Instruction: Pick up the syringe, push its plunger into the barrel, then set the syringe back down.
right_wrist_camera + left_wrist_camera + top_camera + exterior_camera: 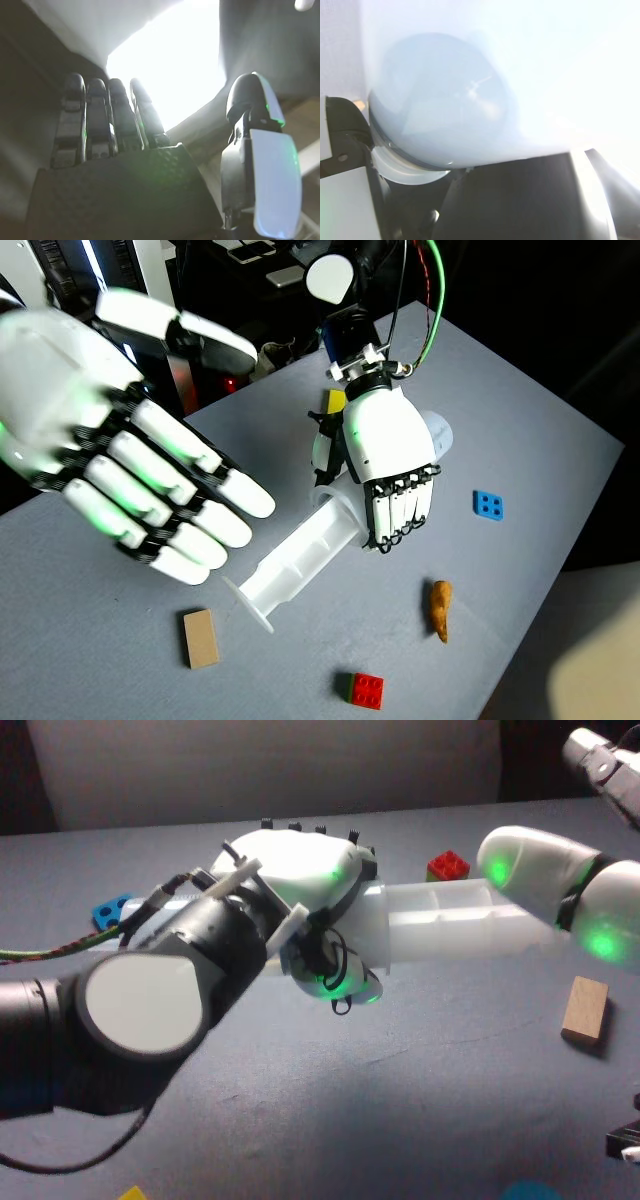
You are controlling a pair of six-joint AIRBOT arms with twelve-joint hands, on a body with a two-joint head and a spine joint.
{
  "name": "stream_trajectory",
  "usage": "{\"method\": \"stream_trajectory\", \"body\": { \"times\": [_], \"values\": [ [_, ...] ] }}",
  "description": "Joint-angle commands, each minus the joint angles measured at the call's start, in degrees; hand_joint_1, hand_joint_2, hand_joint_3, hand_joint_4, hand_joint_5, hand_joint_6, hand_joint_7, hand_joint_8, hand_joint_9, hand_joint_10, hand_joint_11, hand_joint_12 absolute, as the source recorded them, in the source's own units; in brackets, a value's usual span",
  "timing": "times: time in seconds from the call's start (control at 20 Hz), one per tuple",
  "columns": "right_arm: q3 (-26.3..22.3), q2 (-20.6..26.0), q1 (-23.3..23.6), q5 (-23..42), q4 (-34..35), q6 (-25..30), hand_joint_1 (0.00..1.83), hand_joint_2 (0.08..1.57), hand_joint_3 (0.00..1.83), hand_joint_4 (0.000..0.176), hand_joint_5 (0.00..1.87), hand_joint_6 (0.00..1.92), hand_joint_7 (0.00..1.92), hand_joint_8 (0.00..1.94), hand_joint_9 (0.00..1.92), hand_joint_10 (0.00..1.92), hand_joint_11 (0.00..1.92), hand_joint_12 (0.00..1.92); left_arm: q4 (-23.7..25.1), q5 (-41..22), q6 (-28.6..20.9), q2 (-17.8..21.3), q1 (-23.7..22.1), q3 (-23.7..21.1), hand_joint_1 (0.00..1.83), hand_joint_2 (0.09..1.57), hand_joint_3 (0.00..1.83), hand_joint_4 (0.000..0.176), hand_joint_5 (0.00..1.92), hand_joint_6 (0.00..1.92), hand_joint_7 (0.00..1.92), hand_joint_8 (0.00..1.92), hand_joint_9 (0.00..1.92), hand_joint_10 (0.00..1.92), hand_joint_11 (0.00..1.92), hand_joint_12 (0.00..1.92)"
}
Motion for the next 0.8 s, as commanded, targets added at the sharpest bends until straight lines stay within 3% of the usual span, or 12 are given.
{"method": "stream_trajectory", "body": {
  "times": [0.0,0.1,0.15,0.25,0.3,0.35,0.65,0.7,0.75],
  "values": [
    [-0.5,0.4,0.3,-5.2,-5.2,1.0,0.18,1.05,0.0,0.01,0.04,0.0,0.02,0.0,0.02,0.0,0.0,0.21,5.7,2.5,-0.2,0.5,-1.5,0.0,1.49,1.12,0.0,0.0,0.85,1.0,0.88,1.06,1.01,1.05,0.8,1.55],
    [-1.0,0.6,0.1,-7.1,-4.5,3.0,0.18,1.04,0.0,0.012,0.06,0.0,0.03,0.0,0.04,0.0,0.0,0.26,5.9,1.3,-0.2,0.9,-2.4,0.0,1.49,1.12,0.0,0.0,0.85,0.99,0.87,1.08,1.0,1.06,0.82,1.56],
    [-1.2,0.7,0.0,-7.9,-4.5,4.0,0.17,1.05,0.0,0.008,0.05,0.0,0.03,0.0,0.03,0.0,0.0,0.22,6.1,0.3,-0.2,1.1,-2.6,0.0,1.4,1.14,0.0,0.0,0.83,1.06,0.87,1.12,0.96,1.21,0.84,1.34],
    [-1.3,1.0,-0.1,-9.1,-4.5,6.0,0.15,1.05,0.0,0.011,0.04,0.0,0.03,0.0,0.02,0.0,0.0,0.19,6.7,0.0,-0.2,1.2,-2.9,-0.1,1.38,1.14,0.0,0.0,0.84,1.06,0.89,1.11,0.96,1.24,0.89,1.21],
    [-1.3,1.1,-0.1,-9.7,-4.5,7.4,0.19,1.04,0.0,0.006,0.08,0.0,0.07,0.0,0.06,0.0,0.0,0.27,6.7,0.2,-0.2,1.2,-2.9,-0.1,1.47,1.12,0.01,0.0,0.85,1.0,0.86,1.11,0.98,1.12,0.8,1.51],
    [-1.3,1.2,-0.1,-10.3,-4.1,8.6,0.19,1.04,0.0,0.006,0.08,0.0,0.06,0.0,0.06,0.0,0.0,0.27,6.7,0.4,-0.2,1.2,-2.9,-0.1,1.49,1.12,0.01,0.0,0.86,0.99,0.86,1.11,0.98,1.1,0.78,1.58],
    [-1.5,2.3,-0.4,-12.0,0.0,10.9,0.16,1.06,0.0,0.01,0.06,0.0,0.03,0.0,0.03,0.0,0.0,0.16,6.7,0.4,-0.3,1.4,-3.1,-0.1,1.49,1.13,0.0,0.0,0.85,0.98,0.84,1.14,0.95,1.15,0.75,1.62],
    [-1.6,2.7,-0.5,-11.5,1.8,11.4,0.14,1.06,0.0,0.008,0.04,0.0,0.02,0.0,0.02,0.0,0.0,0.13,6.7,0.3,-0.3,1.4,-3.3,0.0,1.39,1.15,0.0,0.0,0.82,1.07,0.84,1.19,0.92,1.28,0.8,1.37],
    [-1.6,2.9,-0.7,-11.2,3.3,12.1,0.13,1.06,0.0,0.009,0.03,0.0,0.01,0.0,0.01,0.0,0.0,0.14,6.7,0.2,-0.3,1.4,-3.3,0.0,1.37,1.15,0.0,0.0,0.82,1.09,0.85,1.18,0.93,1.29,0.85,1.27]
  ]
}}
